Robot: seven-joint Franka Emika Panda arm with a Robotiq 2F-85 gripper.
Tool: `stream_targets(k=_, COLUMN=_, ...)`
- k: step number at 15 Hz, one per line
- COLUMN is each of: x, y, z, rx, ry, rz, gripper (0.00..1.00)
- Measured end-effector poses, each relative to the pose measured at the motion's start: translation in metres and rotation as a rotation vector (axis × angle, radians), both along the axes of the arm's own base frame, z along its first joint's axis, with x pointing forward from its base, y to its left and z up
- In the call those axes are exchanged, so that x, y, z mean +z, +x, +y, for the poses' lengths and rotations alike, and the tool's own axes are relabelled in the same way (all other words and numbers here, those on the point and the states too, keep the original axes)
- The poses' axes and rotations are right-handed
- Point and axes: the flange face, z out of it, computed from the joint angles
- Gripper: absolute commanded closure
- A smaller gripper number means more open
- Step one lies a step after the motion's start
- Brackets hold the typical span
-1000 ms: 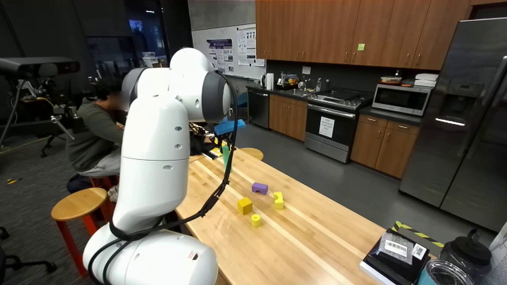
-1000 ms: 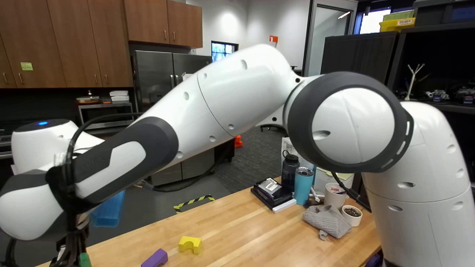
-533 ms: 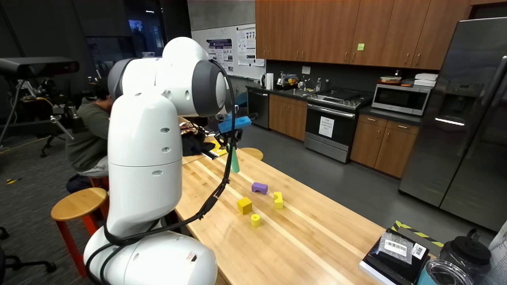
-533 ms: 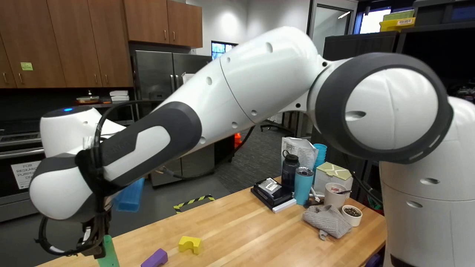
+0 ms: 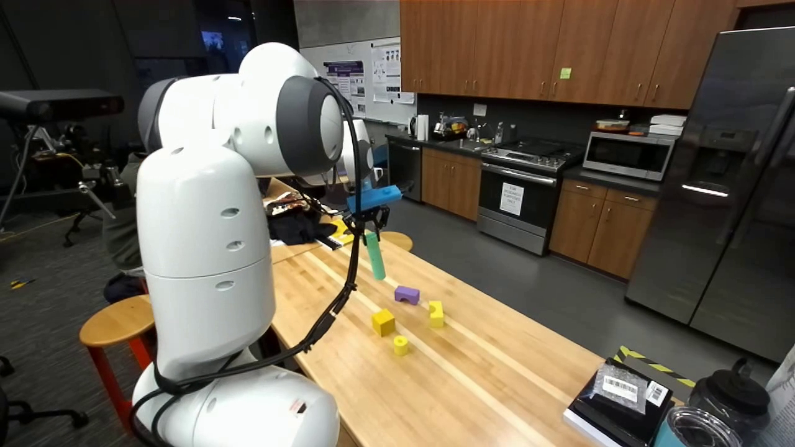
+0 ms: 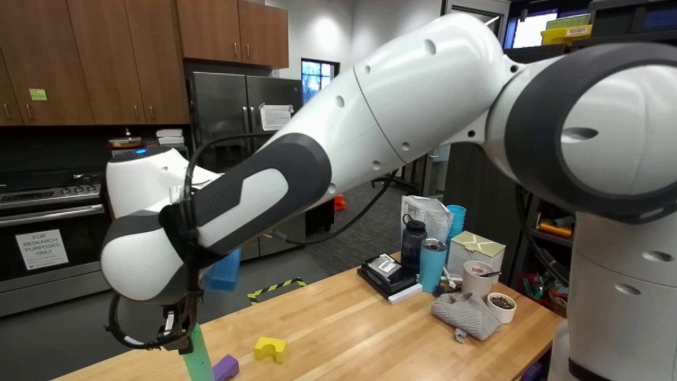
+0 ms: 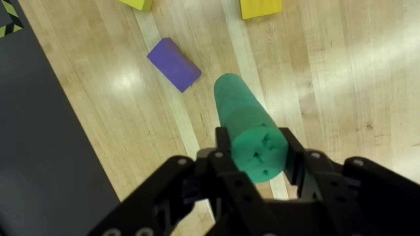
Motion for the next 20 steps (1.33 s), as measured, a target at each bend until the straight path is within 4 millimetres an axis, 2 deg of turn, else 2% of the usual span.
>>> stream_targets(k=9, x=-0.011, y=-0.034, z=-0.026, rx=-0.048, ry=-0.035, rz=0.032, gripper=0.85)
stream_targets(k=20, x=-0.023, y=-0.055, z=-0.045, rx=-0.081, ry=-0.055, rz=0.062, gripper=0.85)
